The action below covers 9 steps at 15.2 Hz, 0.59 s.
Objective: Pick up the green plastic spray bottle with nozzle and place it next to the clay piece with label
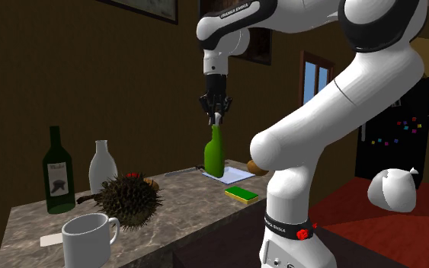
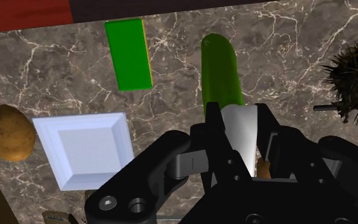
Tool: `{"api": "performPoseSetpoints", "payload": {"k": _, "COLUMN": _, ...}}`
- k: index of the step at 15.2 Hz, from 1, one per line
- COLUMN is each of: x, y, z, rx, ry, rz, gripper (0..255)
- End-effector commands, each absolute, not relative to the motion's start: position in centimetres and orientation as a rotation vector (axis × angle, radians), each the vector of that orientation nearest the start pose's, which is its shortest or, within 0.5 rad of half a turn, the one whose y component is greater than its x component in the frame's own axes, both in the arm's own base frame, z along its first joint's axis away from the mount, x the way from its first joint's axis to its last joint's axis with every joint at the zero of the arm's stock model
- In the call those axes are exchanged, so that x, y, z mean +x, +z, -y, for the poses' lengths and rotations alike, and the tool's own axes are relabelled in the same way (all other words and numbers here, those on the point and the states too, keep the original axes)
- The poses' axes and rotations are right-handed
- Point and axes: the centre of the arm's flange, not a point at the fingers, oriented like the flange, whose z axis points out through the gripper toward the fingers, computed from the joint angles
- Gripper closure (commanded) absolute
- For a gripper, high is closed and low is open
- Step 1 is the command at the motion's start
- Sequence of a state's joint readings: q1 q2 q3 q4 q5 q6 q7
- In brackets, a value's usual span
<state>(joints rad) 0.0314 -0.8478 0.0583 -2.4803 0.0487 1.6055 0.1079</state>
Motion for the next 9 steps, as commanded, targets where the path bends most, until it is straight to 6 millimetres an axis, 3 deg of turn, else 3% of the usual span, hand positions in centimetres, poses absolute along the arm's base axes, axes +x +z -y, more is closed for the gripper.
{"api": "performPoseSetpoints", "payload": {"k": 1, "x": 29.0, "y": 56.4, "z": -3.6, "rx": -3.138, "ry": 0.044, "rz": -0.064, "gripper": 255}}
{"api": "performPoseSetpoints", "payload": {"k": 9, "x": 29.0, "y": 60.6, "z": -3.6, "rx": -3.138, "ry": 0.044, "rz": -0.064, "gripper": 255}}
